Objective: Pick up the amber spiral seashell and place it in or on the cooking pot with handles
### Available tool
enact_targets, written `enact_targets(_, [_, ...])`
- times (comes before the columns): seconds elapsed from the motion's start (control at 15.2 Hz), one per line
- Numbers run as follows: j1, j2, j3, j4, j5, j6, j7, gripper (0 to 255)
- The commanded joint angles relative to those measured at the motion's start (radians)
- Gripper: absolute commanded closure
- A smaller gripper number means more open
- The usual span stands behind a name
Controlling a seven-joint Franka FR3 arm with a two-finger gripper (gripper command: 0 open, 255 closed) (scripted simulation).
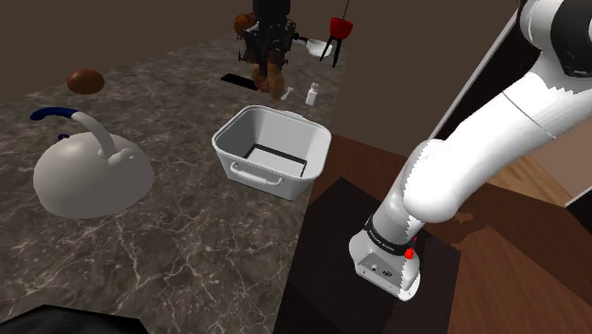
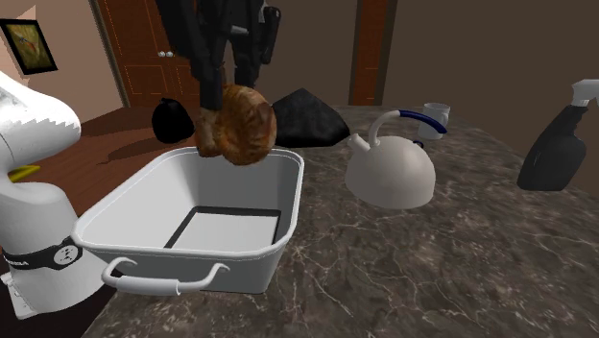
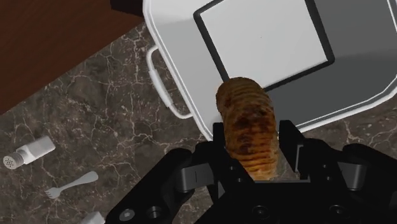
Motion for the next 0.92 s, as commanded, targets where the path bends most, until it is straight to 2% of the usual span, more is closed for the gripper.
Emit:
enact_targets(0.0, [0.012, -0.074, 0.011, -0.062, 0.014, -0.013, 0.017, 255])
enact_targets(0.2, [0.035, -0.185, 0.033, -0.147, 0.042, -0.04, 0.05, 255])
enact_targets(0.86, [0.039, -0.196, 0.037, -0.292, 0.046, 0.092, 0.06, 255])
